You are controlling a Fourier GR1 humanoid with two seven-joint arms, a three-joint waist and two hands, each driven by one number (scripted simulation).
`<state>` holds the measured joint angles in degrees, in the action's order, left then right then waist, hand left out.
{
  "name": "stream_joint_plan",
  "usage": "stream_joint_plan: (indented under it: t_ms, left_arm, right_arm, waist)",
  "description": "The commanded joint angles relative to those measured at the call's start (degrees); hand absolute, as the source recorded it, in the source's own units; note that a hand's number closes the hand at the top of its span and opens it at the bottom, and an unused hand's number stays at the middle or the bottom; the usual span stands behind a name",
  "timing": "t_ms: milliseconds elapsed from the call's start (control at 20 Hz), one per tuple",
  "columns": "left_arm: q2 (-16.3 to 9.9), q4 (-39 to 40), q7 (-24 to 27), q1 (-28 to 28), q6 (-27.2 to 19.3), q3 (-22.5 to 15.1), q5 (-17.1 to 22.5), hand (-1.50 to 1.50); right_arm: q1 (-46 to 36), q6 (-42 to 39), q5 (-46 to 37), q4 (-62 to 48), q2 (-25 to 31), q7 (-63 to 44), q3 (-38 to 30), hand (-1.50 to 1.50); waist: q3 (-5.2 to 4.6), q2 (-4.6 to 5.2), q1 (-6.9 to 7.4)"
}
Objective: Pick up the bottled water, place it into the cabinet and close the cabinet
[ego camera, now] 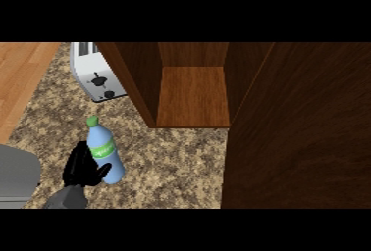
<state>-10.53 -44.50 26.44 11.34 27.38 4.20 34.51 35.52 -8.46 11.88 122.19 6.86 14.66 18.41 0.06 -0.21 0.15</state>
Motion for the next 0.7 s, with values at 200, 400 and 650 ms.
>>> stream_joint_plan:
  t_ms: [200, 400, 650]
  left_arm:
    - [4.4, -24.0, -9.9, -7.0, -10.8, -5.5, -0.5, 1.5]
    - [7.7, -28.8, -13.3, -4.0, -17.0, -7.9, -2.5, 1.5]
    - [9.8, -33.8, -15.7, -0.3, -24.7, -9.4, -6.5, 1.5]
  right_arm:
    - [2.4, 0.0, 1.2, 4.3, 1.5, -1.7, 0.6, -1.5]
    - [-4.6, 1.2, 2.1, -1.0, -0.6, -2.1, -1.4, -1.5]
    - [2.0, 0.6, 1.4, 1.9, 0.8, -0.6, 2.0, -1.5]
  waist:
    - [0.0, -0.09, -0.04]
    - [-0.02, 0.07, -0.03]
    - [-0.03, 0.04, -0.49]
